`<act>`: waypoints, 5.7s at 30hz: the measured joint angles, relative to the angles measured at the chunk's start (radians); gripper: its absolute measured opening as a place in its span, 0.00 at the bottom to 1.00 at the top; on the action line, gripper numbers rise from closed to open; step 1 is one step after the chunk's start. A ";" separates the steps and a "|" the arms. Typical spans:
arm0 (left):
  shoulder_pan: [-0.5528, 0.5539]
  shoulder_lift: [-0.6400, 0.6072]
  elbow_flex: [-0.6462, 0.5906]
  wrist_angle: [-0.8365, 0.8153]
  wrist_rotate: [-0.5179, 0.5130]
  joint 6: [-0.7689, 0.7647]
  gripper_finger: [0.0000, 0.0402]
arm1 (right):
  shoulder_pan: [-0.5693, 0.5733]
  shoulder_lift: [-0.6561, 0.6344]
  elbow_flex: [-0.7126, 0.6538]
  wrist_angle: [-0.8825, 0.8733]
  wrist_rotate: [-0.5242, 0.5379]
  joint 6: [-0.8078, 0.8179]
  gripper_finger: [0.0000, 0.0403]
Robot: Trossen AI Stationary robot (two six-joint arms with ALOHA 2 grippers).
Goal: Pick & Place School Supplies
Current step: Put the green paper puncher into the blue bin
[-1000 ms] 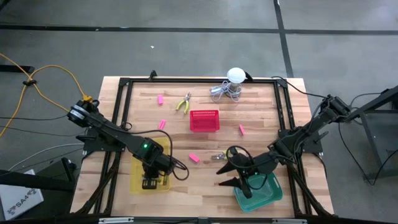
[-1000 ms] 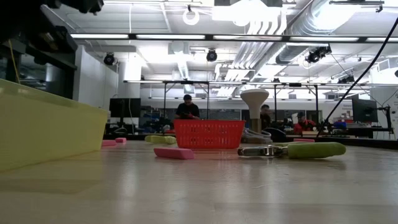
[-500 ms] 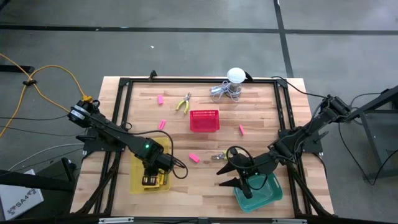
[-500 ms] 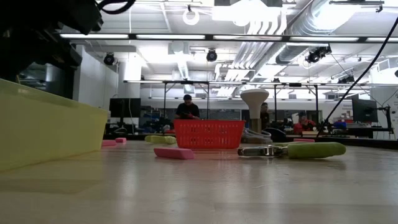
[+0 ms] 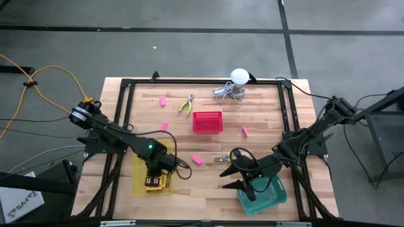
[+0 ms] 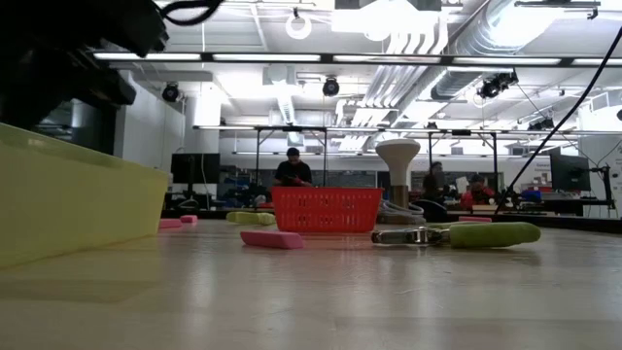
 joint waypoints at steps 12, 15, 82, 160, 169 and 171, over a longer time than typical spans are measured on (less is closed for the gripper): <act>0.103 0.000 0.001 0.051 0.001 0.010 0.26 | -0.015 0.000 0.000 -0.140 0.176 0.077 0.48; 0.145 -0.004 0.001 0.071 -0.001 0.017 0.26 | -0.030 0.000 0.000 -0.212 0.208 0.118 0.48; 0.344 -0.212 0.001 0.443 -0.108 0.055 0.26 | -0.444 0.341 -0.081 -0.612 -0.239 -0.463 0.48; 0.344 -0.212 0.001 0.450 -0.104 0.050 0.26 | 0.402 0.148 -0.030 -0.818 -0.010 0.553 0.09; 0.343 -0.212 0.001 0.457 -0.104 0.050 0.26 | 0.397 0.261 -0.030 -0.830 -0.034 0.545 0.09; 0.344 -0.212 0.001 0.458 -0.104 0.050 0.26 | 0.396 0.285 -0.030 -0.831 -0.034 0.540 0.09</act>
